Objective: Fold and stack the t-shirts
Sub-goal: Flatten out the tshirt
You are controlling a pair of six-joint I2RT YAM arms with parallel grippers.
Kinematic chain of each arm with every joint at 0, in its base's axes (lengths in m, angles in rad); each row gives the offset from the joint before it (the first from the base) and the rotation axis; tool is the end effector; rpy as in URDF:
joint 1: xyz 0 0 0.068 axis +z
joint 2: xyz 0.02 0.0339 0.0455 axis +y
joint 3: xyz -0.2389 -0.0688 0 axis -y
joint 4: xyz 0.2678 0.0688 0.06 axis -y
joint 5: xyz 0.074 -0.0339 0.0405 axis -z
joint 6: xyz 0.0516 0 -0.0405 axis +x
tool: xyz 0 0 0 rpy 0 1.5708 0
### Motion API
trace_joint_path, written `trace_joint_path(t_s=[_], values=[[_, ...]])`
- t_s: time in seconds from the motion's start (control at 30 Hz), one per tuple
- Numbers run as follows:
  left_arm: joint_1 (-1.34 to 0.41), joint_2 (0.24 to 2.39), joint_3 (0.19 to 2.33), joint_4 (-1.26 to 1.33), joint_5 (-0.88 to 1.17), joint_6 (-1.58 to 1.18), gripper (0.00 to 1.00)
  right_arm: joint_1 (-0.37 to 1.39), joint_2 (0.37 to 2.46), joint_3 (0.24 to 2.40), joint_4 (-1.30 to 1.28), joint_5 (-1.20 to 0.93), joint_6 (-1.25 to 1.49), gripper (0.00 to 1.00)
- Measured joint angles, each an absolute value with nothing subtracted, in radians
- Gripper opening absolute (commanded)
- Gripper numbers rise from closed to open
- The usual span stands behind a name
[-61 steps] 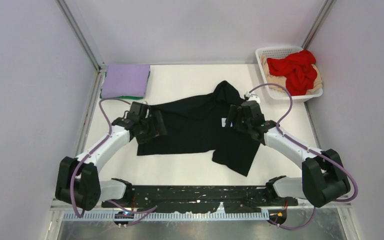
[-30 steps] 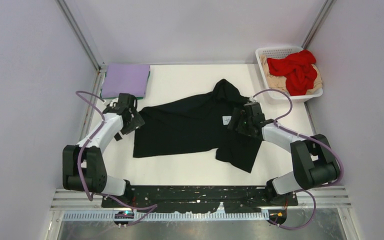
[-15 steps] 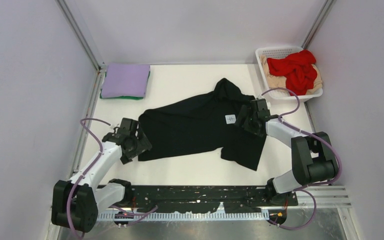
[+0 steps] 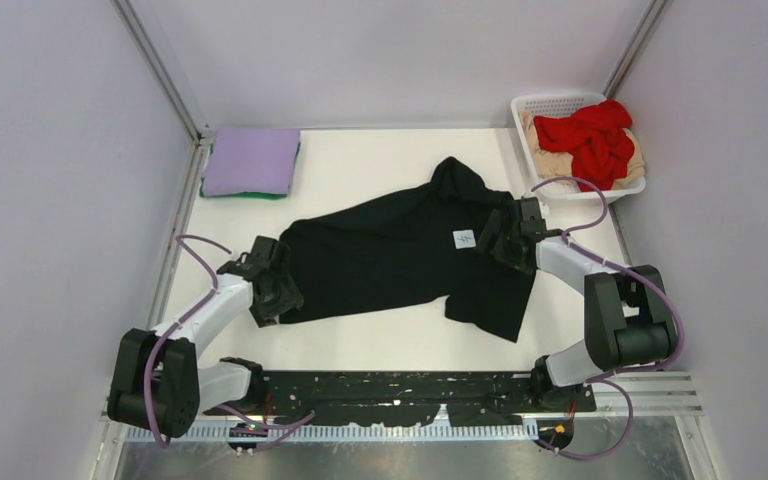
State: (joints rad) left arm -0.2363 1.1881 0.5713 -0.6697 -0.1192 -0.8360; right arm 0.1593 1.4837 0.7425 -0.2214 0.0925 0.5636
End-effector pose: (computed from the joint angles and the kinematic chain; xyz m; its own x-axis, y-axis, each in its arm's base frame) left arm 0.2144 -0.0453 0.1090 -0.7740 -0.5714 -0.2727 -0.5583 0.8191 -0.1316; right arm 0.3058 0.0443 0.1120 -0.7415 0.4196 -0.5235 0.3434 0.9077 0.2412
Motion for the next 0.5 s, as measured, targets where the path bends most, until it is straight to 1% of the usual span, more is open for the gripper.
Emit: trace_joint_path(t_s=[0.1,0.4,0.5], values=[[-0.236,1.206,0.581,-0.667,-0.118,-0.835,0.54,0.137,1.483,0.743,-0.227,0.094,0.564,0.95],[-0.271,1.201,0.576,-0.636,-0.081,-0.834,0.53,0.09,1.483,0.743,-0.228,0.084,0.564,0.95],[-0.287,1.199,0.575,-0.643,-0.082,-0.836,0.48,0.084,1.481,0.742,-0.23,0.084,0.564,0.95]])
